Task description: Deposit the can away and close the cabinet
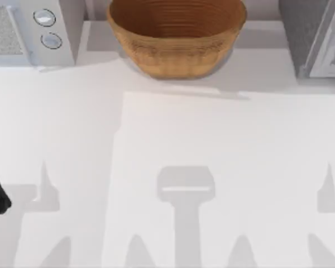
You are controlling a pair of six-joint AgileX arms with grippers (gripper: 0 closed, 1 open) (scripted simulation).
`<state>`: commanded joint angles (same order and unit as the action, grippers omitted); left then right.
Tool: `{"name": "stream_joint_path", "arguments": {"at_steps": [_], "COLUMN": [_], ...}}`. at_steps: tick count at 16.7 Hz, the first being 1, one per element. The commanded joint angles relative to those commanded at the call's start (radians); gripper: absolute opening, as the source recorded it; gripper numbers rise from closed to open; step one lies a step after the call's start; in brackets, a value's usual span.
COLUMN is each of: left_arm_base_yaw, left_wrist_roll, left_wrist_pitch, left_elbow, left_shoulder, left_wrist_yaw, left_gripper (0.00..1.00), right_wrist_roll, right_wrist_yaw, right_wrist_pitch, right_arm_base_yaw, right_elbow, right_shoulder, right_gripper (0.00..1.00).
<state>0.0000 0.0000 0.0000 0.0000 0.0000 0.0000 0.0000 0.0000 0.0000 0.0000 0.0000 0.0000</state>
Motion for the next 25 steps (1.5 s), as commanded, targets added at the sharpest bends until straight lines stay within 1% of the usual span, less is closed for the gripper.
{"name": "stream_joint_path", "arguments": {"at_steps": [4, 8, 11, 20, 23, 25], "left_arm_base_yaw": [0.000, 0.000, 0.000, 0.000, 0.000, 0.000], "left_wrist_roll": [0.000, 0.000, 0.000, 0.000, 0.000, 0.000], "left_wrist_pitch": [0.000, 0.000, 0.000, 0.000, 0.000, 0.000], "left_elbow": [0.000, 0.000, 0.000, 0.000, 0.000, 0.000], "left_shoulder": [0.000, 0.000, 0.000, 0.000, 0.000, 0.000], "left_wrist_yaw": [0.000, 0.000, 0.000, 0.000, 0.000, 0.000], "left_gripper": [1.00, 1.00, 1.00, 1.00, 1.00, 1.00], "right_wrist_roll": [-0.002, -0.015, -0.030, -0.078, -0.088, -0.093], "right_wrist_yaw": [-0.009, -0.054, -0.101, -0.260, -0.304, -0.327], "right_wrist_pitch": [0.031, 0.210, 0.418, 1.131, 1.326, 1.427], "right_arm_base_yaw": [-0.007, -0.051, -0.104, -0.292, -0.342, -0.368], "right_elbow": [0.004, 0.018, 0.030, 0.067, 0.077, 0.082], "right_shoulder": [0.031, 0.222, 0.474, 1.409, 1.668, 1.797], "right_gripper": [1.00, 1.00, 1.00, 1.00, 1.00, 1.00]}}
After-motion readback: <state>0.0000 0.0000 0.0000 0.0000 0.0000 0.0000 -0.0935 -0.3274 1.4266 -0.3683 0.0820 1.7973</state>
